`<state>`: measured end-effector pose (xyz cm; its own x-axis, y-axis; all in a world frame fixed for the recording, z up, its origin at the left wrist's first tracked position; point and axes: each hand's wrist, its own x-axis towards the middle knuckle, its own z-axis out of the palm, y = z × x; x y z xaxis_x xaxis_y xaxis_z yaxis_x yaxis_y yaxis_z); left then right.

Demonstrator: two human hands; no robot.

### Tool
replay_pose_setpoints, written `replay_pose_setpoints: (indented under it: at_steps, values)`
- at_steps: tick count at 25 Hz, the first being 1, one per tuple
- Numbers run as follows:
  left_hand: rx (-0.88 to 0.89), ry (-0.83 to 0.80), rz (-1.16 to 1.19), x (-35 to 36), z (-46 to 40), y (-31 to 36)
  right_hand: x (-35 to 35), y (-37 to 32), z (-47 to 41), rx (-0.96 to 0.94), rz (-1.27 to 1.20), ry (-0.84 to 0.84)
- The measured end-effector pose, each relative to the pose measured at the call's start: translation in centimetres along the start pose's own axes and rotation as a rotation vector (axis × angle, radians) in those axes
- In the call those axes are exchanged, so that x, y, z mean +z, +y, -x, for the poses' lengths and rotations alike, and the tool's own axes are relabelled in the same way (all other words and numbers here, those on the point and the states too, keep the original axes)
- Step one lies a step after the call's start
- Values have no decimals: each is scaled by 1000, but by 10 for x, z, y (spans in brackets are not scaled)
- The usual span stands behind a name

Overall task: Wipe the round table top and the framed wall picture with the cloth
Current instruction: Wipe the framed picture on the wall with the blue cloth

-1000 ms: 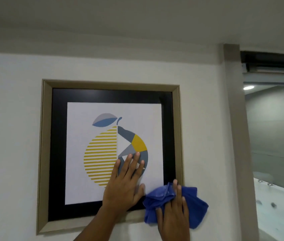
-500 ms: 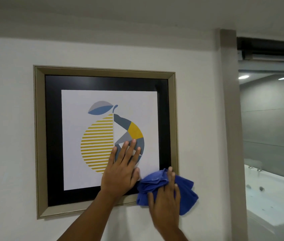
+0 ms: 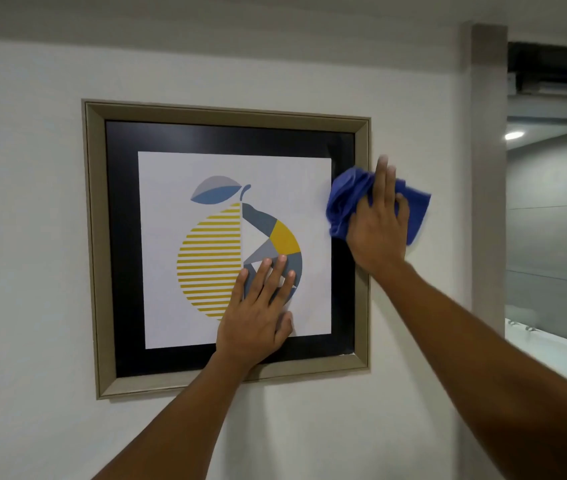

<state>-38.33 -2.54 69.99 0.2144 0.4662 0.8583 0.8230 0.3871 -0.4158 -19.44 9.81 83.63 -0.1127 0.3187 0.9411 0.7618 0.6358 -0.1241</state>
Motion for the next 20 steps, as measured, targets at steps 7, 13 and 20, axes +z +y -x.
replay_pose_setpoints:
  at_steps: [7,13,20]
  values:
    - [2,31,-24,4,1,1,13,-8,8,51,-9,-5]
    - [2,-1,-43,4,1,1,56,10,213,203,-228,-313]
    - [4,-17,-40,3,0,-1,55,22,212,348,-402,-294]
